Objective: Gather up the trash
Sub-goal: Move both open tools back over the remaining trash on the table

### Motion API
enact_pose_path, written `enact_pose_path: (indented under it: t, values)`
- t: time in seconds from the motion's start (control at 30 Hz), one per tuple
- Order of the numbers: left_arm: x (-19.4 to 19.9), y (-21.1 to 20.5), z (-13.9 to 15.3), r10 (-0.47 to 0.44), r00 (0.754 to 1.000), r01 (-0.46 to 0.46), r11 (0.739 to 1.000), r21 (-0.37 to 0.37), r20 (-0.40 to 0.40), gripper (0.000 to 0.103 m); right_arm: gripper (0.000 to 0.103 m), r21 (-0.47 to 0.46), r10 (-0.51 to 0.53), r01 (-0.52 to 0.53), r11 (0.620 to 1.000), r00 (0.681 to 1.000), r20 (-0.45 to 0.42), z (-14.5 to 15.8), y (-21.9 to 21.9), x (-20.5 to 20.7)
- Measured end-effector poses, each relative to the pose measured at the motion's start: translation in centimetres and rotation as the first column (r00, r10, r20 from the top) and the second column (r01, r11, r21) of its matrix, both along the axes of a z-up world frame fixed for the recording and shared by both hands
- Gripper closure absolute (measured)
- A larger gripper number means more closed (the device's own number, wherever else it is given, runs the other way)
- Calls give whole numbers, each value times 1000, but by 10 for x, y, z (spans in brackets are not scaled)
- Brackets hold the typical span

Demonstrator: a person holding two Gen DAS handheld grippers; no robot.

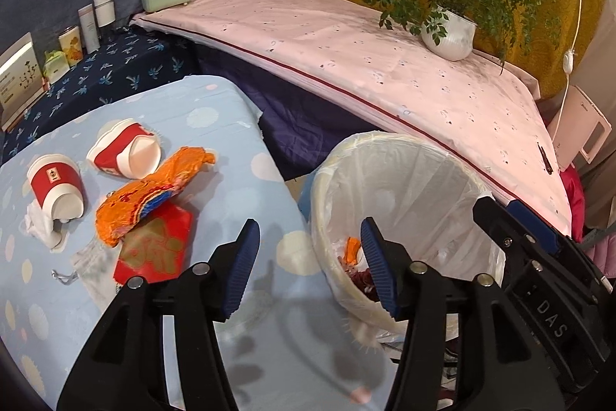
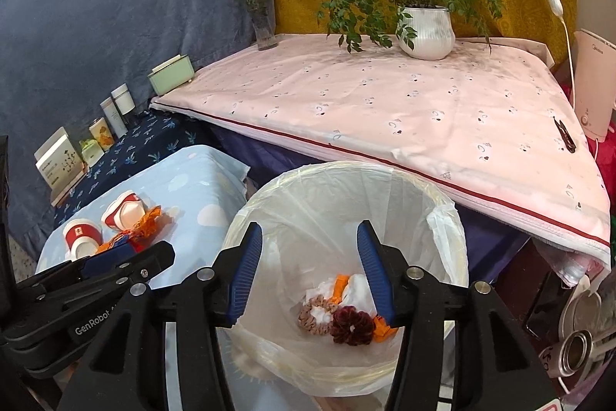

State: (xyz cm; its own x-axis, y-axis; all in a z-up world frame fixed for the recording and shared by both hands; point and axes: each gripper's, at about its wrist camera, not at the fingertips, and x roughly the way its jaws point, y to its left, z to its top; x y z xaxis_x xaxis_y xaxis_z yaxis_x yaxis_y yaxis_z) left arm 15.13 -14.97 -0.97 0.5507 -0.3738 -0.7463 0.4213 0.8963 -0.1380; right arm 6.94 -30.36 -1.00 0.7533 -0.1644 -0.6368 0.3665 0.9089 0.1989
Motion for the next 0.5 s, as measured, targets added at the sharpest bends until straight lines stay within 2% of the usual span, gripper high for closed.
enact_pose_path:
  t: [0.5]
  values:
    - [-6, 61, 2, 90, 996, -91, 996, -3, -10, 50, 49, -3, 88, -88, 996, 996, -1, 10, 54, 1]
